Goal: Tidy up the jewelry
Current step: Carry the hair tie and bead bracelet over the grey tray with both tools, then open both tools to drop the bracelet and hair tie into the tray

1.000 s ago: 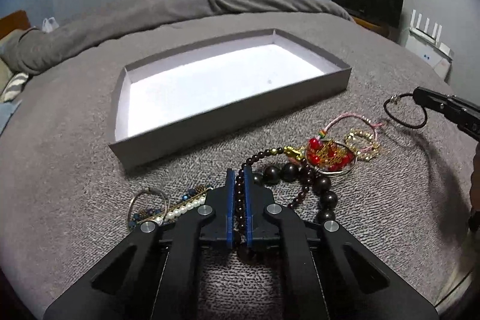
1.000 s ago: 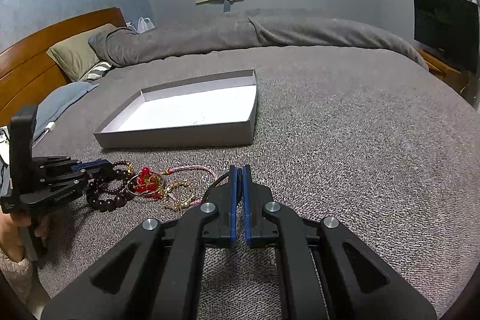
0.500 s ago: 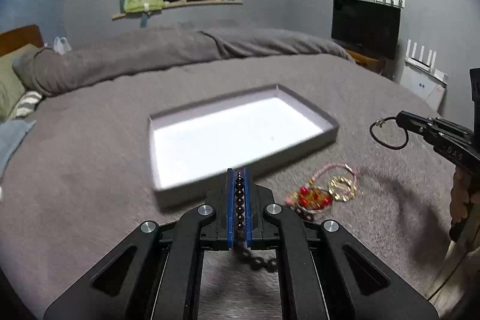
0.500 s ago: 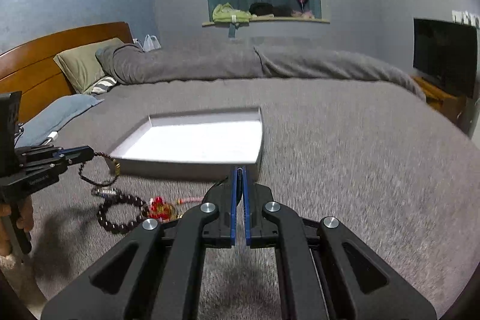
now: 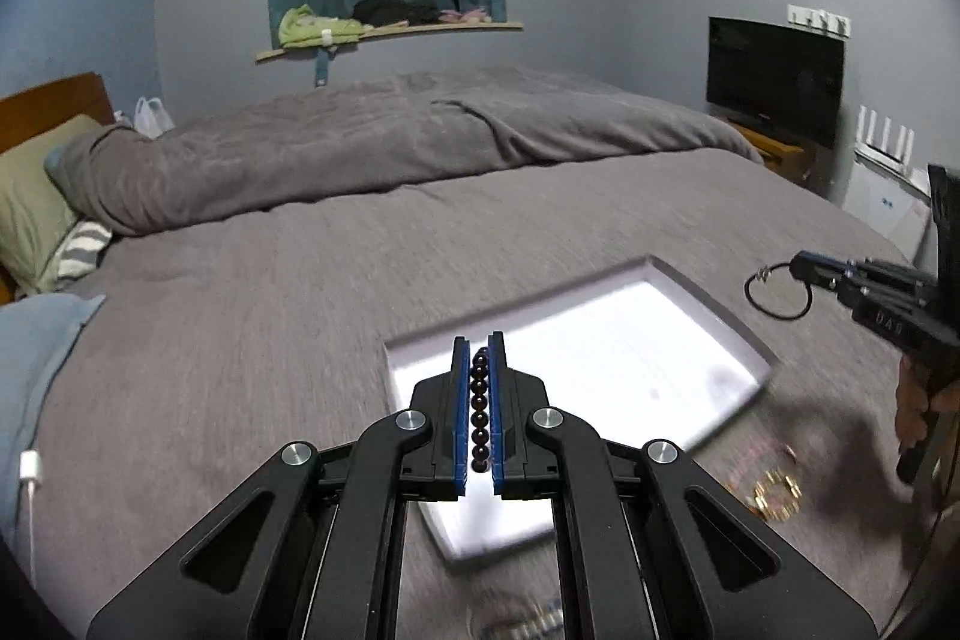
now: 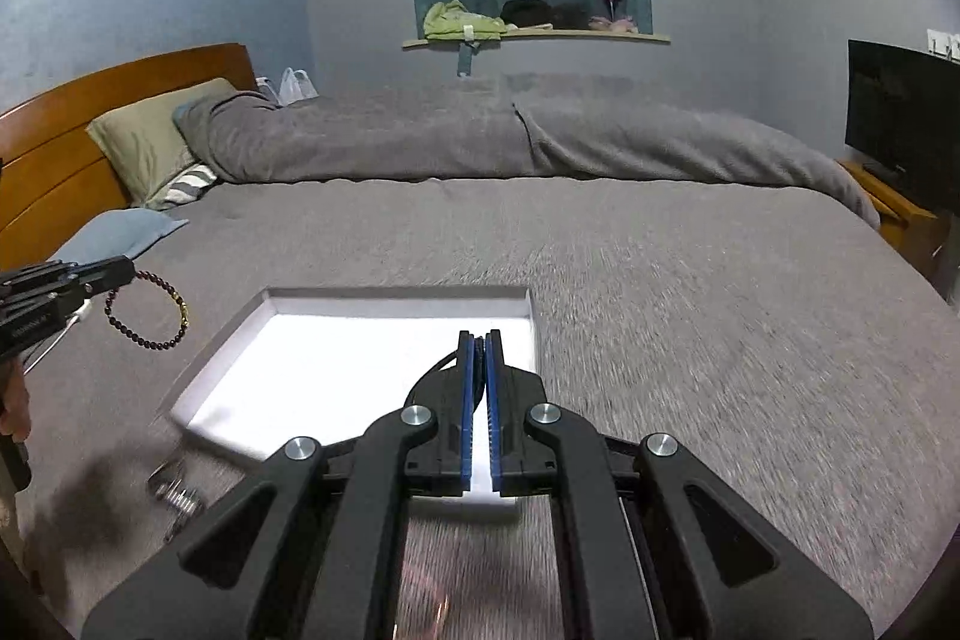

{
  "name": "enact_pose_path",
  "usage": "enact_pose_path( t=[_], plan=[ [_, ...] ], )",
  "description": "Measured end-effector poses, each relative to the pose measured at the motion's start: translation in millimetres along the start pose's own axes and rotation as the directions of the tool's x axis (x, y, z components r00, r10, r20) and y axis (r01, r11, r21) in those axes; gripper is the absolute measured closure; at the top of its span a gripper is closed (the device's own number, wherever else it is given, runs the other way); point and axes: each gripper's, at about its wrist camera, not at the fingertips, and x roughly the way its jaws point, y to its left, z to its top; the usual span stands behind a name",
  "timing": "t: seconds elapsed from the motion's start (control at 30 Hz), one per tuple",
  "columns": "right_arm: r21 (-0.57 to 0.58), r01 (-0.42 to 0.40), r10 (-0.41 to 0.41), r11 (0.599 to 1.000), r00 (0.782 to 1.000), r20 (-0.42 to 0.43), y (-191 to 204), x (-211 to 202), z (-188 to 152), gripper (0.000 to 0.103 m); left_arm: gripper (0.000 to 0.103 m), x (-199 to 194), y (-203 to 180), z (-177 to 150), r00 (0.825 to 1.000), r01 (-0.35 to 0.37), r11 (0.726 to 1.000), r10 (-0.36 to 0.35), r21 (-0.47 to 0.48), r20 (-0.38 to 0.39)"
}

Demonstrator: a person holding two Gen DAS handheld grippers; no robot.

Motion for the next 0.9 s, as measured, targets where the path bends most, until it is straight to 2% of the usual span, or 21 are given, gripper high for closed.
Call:
enact_pose_path(
  t=[0.1, 0.2, 0.3, 0.37, 0.47, 0.6, 0.77, 0.83, 0.9],
  plan=[
    [-0.005, 0.011, -0.011, 1.0, 1.0, -0.003, 1.5, 26.4, 9.3, 0.099, 0.097, 32.3, 11.1, 9.1, 1.0, 0.001, 1.0, -0.002, -0.03, -0.027],
    [0.055, 0.007, -0.006, 0.998, 1.0, -0.012, -1.7, 59.5, 20.7, 0.099, 0.097, 74.8, 22.7, 12.1, 0.997, 0.007, 0.996, -0.013, -0.084, -0.079],
    [0.104, 0.005, 0.0, 0.995, 0.999, -0.045, -3.7, 83.7, 27.1, 0.099, 0.097, 107.3, 33.9, 9.8, 0.992, 0.014, 0.988, -0.033, -0.151, -0.12],
    [0.094, 0.019, -0.012, 0.995, 0.997, -0.076, -0.8, 98.8, 28.7, 0.099, 0.097, 120.1, 38.6, 8.3, 0.991, 0.012, 0.985, -0.035, -0.172, -0.132],
    [0.03, 0.049, -0.045, 0.998, 0.992, -0.114, 9.8, 109.8, 23.8, 0.099, 0.097, 131.9, 40.8, 3.0, 0.989, -0.014, 0.987, -0.01, -0.163, -0.147],
    [0.002, 0.078, -0.076, 0.997, 0.983, -0.166, 12.6, 121.2, 13.0, 0.099, 0.097, 141.1, 37.3, -10.0, 0.983, -0.09, 0.99, 0.07, -0.113, -0.169],
    [-0.008, 0.094, -0.094, 0.996, 0.973, -0.211, 11.5, 130.6, 6.0, 0.099, 0.096, 147.7, 39.2, -17.6, 0.977, -0.126, 0.986, 0.105, -0.105, -0.185],
    [-0.025, 0.111, -0.114, 0.993, 0.969, -0.217, 13.6, 131.9, 4.5, 0.099, 0.096, 152.1, 39.5, -21.5, 0.968, -0.151, 0.985, 0.13, -0.082, -0.213],
    [-0.044, 0.12, -0.127, 0.992, 0.964, -0.234, 17.3, 135.1, 2.6, 0.099, 0.096, 156.2, 39.5, -23.9, 0.965, -0.14, 0.987, 0.117, -0.085, -0.236]
  ],
)
